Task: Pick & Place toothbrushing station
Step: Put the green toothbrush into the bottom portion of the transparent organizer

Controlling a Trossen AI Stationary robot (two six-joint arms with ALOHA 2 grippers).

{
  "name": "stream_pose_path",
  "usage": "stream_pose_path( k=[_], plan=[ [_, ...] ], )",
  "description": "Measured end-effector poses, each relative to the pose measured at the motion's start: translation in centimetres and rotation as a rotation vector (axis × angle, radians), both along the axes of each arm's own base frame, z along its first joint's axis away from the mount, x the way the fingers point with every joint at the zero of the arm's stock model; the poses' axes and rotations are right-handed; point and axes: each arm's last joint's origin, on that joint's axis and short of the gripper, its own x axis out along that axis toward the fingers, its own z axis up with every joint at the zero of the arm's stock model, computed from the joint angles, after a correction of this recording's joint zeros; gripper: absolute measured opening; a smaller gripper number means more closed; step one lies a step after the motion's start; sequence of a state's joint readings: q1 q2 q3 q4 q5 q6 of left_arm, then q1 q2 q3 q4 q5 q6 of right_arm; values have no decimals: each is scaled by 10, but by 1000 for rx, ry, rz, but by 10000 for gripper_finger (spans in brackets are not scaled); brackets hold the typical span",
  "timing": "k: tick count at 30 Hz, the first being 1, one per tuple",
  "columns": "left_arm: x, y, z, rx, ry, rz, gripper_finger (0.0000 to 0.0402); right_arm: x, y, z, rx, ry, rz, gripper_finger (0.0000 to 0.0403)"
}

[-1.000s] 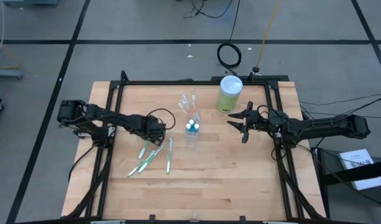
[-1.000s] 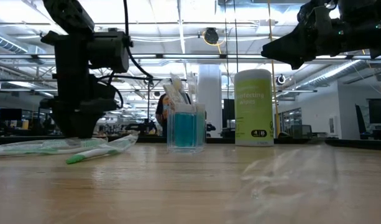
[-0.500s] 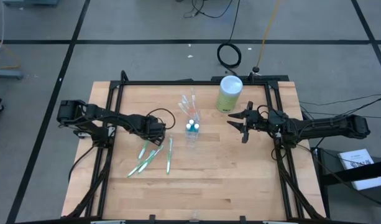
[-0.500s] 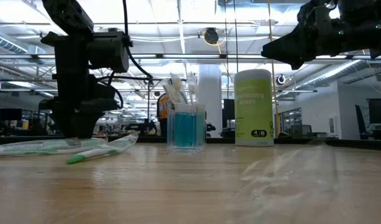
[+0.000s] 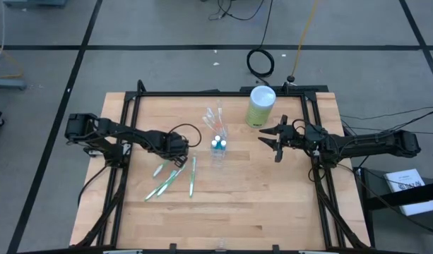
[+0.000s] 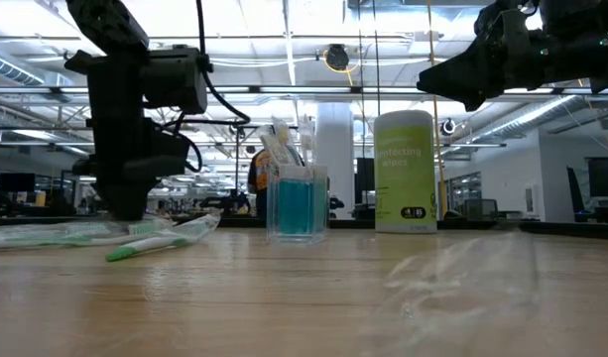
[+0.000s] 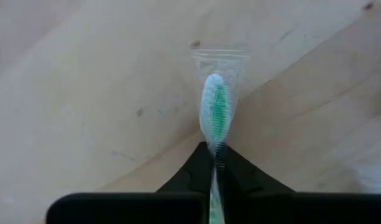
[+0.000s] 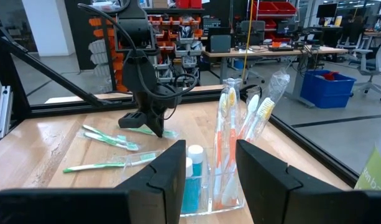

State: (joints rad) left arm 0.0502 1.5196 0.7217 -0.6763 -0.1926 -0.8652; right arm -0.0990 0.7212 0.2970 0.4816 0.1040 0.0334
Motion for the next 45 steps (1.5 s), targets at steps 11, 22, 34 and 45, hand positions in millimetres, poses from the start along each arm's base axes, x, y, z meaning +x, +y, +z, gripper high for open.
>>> stream_pose_path(
  k=[11,22,34,45],
  plan=[
    [9,0,34,132,-205,-155,11,0,0,0,0,0,0,130],
    [25,-25,119,443,-837,-592,15,0,0,0,0,2,0,130],
    [48,-40,143,721,-1198,-988,16,0,0,0,0,0,0,130],
    [83,-27,111,720,-1360,-1047,9,0,0,0,0,0,0,130]
  ],
)
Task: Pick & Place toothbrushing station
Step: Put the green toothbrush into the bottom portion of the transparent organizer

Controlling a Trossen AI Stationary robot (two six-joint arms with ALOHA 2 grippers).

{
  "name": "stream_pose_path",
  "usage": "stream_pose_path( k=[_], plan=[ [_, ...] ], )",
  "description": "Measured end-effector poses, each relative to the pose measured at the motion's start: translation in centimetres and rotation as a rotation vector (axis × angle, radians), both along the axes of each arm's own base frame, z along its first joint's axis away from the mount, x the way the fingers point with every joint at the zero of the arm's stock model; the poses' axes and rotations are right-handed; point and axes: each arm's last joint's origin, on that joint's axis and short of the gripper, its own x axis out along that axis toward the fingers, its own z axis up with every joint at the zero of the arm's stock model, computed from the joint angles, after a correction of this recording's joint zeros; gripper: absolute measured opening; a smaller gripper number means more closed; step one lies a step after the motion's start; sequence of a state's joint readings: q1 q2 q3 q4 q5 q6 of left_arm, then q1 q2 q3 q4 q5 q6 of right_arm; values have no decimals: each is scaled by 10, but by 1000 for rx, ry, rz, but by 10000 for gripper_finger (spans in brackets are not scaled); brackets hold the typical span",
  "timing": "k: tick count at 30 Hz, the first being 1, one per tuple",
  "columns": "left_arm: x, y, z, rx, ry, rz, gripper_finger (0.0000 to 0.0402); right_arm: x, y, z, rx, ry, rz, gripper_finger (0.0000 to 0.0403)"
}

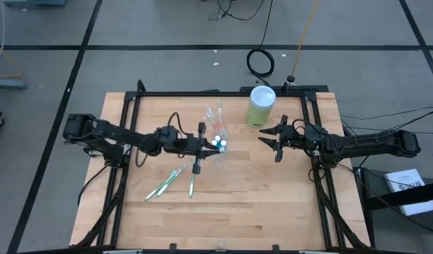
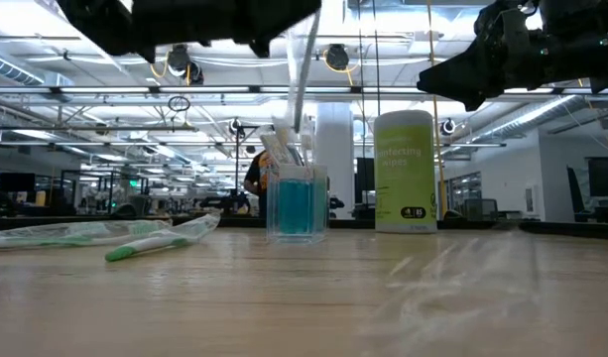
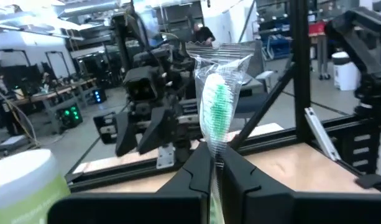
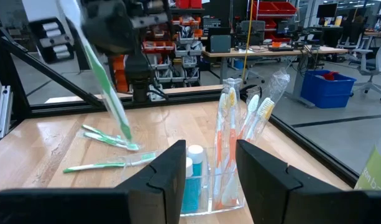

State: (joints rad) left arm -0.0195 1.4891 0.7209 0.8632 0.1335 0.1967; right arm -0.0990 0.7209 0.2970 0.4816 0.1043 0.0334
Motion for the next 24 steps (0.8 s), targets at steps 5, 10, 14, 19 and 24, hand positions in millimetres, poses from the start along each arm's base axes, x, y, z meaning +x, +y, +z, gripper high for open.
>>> stream_pose_path(
  k=[5,10,14,19,24],
  plan=[
    [11,13,-18,-69,5,33,11,0,0,0,0,0,0,130],
    [20,20,-37,-101,23,53,8,0,0,0,0,0,0,130],
    [24,24,-49,-135,62,62,9,0,0,0,0,0,0,130],
    [28,24,-60,-151,100,66,13,0,0,0,0,0,0,130],
    [30,24,-70,-167,136,67,8,0,0,0,0,0,0,130]
  ],
)
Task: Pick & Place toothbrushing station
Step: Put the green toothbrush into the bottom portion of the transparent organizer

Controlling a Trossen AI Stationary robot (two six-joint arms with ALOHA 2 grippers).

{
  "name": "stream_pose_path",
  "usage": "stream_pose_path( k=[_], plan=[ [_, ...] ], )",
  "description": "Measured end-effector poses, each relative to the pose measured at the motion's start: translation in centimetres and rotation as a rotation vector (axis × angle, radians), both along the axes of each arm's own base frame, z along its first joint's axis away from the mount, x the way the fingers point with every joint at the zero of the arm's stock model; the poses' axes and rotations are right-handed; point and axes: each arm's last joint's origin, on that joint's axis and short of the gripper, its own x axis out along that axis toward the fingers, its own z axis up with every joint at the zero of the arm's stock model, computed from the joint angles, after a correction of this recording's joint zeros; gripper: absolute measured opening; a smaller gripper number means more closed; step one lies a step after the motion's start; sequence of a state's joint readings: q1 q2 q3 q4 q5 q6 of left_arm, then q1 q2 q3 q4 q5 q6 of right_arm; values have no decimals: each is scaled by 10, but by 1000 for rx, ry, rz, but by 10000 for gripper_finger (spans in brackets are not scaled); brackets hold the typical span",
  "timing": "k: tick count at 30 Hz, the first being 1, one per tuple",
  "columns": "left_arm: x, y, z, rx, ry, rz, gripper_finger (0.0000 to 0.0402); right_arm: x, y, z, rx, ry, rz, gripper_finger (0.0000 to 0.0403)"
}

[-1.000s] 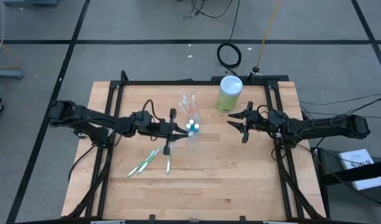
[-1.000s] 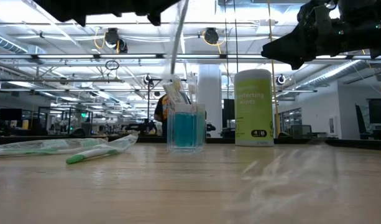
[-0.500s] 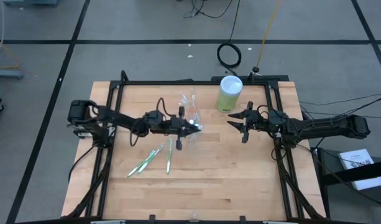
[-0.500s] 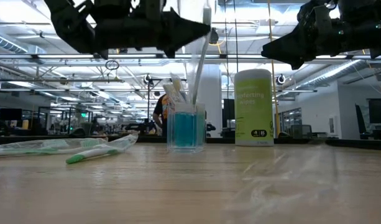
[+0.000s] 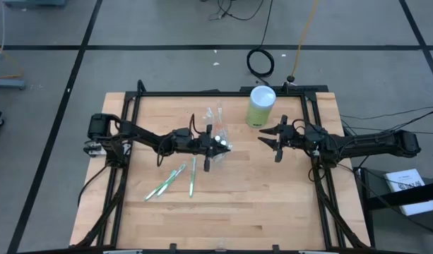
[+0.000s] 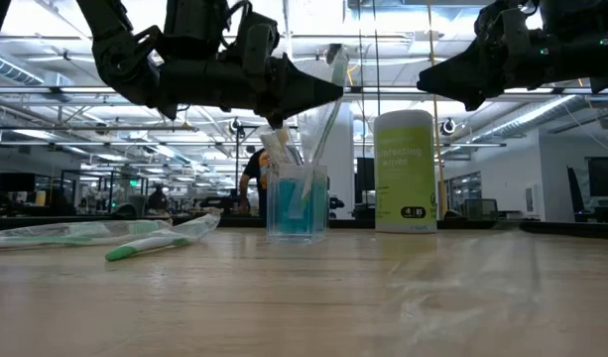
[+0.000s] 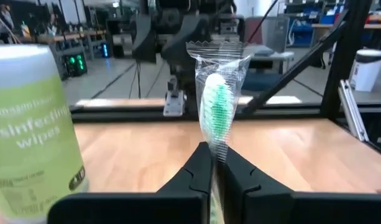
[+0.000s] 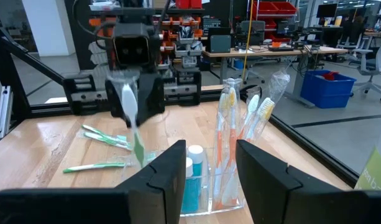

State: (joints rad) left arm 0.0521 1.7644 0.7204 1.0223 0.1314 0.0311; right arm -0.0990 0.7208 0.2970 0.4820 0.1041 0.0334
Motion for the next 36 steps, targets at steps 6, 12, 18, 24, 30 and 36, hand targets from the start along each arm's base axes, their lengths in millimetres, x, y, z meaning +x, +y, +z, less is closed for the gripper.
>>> stream_pose_path(
  k=[6,12,18,24,30,36],
  plan=[
    [0,1,-3,-12,34,19,22,0,0,0,0,0,0,130],
    [0,1,-6,-10,62,33,6,0,0,0,0,0,0,130],
    [-1,5,-14,-34,143,172,31,0,0,0,0,0,0,130],
    [-2,6,-16,-57,164,202,44,0,0,0,0,0,0,130],
    [-1,3,-13,-59,137,191,46,0,0,0,0,0,0,130],
    [-1,-4,-6,-56,91,169,47,0,0,0,0,0,0,130]
  ],
)
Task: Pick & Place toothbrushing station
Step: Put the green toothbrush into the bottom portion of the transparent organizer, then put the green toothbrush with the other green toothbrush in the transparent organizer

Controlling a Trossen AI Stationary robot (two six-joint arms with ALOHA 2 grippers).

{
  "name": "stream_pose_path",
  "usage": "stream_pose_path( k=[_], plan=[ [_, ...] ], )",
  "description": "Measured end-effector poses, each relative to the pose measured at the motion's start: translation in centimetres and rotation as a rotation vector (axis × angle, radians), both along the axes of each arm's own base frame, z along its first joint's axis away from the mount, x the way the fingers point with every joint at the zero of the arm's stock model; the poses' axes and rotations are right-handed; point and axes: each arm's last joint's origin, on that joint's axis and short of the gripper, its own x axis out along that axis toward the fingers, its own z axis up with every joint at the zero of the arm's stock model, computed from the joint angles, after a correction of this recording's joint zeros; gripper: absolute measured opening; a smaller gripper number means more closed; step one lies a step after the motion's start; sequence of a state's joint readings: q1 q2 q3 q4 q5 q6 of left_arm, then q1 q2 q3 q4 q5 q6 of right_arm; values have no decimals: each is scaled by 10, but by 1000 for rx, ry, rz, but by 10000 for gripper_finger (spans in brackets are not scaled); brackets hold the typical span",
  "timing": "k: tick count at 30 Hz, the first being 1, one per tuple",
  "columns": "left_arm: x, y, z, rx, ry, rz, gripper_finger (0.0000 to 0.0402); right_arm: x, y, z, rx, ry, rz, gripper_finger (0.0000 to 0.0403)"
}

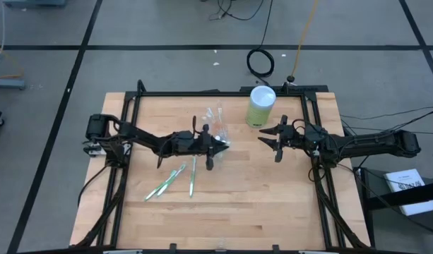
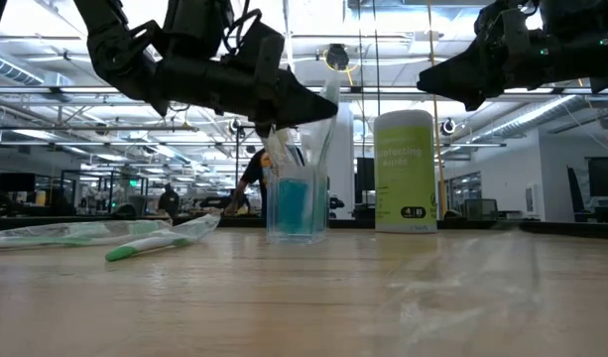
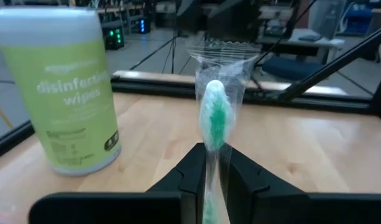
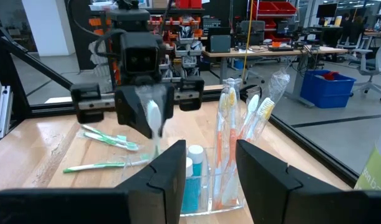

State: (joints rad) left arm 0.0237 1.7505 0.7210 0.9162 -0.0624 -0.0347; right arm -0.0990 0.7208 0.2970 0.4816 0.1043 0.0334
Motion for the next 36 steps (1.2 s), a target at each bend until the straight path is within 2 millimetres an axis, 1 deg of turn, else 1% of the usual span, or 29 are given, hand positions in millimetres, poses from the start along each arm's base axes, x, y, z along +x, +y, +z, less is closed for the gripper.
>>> stream_pose_path(
  k=[3,6,8,15,18,21,25,28,30,32,36],
  plan=[
    [0,-3,2,3,-17,-10,48,0,0,0,0,0,0,130],
    [0,-3,2,-1,-21,-17,70,0,0,0,0,0,0,130],
    [0,-3,2,-5,-18,-16,98,0,0,0,0,0,0,130],
    [0,-3,2,-16,-25,-15,217,0,0,0,0,0,0,130],
    [-1,-3,5,-16,-27,-15,253,0,0,0,0,0,0,130],
    [-3,-3,14,-15,-45,-15,277,0,0,0,0,0,0,130],
    [-12,-3,34,-13,-60,-15,295,0,0,0,0,1,0,130],
    [-23,-3,48,-14,-10,-13,298,0,0,0,0,2,0,130],
    [-33,-3,54,-18,69,16,294,0,0,0,0,3,0,130],
    [-46,-4,57,-22,168,85,288,0,0,0,0,3,0,130],
    [-72,-11,55,-70,380,199,273,0,0,0,-2,4,0,130]
  ],
)
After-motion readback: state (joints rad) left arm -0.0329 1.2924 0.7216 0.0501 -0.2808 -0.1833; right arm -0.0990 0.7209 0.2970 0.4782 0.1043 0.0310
